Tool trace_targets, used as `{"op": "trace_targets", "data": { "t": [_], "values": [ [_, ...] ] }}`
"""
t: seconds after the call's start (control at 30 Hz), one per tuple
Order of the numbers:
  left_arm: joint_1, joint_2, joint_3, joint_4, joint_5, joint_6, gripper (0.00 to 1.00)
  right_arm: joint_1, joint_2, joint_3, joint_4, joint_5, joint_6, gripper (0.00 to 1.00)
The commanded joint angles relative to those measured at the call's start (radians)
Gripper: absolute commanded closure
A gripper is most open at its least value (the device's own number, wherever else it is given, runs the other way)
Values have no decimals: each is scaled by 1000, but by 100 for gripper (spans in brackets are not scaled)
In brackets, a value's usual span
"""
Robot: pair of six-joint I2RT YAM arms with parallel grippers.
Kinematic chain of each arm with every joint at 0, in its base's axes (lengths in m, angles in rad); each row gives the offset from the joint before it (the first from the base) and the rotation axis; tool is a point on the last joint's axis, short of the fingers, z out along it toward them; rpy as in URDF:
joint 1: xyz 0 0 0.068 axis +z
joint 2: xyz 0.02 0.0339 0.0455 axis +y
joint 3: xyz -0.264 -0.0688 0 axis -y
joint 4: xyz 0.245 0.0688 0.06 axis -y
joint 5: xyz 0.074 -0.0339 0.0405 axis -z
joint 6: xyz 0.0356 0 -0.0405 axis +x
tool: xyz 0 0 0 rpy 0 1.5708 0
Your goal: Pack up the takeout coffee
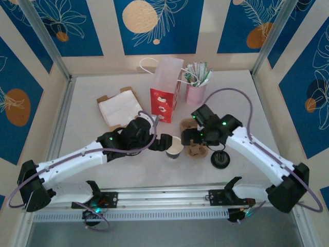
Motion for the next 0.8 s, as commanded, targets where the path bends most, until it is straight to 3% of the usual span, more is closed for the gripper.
{"op": "trace_targets", "data": {
  "t": [0.0,0.27,0.4,0.6,0.77],
  "values": [
    [-27,18,37,47,-24,58,0,-75,-91,-54,-31,-5,46,1],
    [-43,107,108,38,-12,137,0,-190,-174,-152,-65,45,158,0],
    [-43,143,130,45,-8,174,0,-270,-180,-198,-64,27,187,10],
    [-43,179,153,44,11,212,0,-355,-121,-238,-154,80,317,8],
    [-42,195,152,55,30,225,0,-391,-114,-313,-124,55,362,8]
  ]
}}
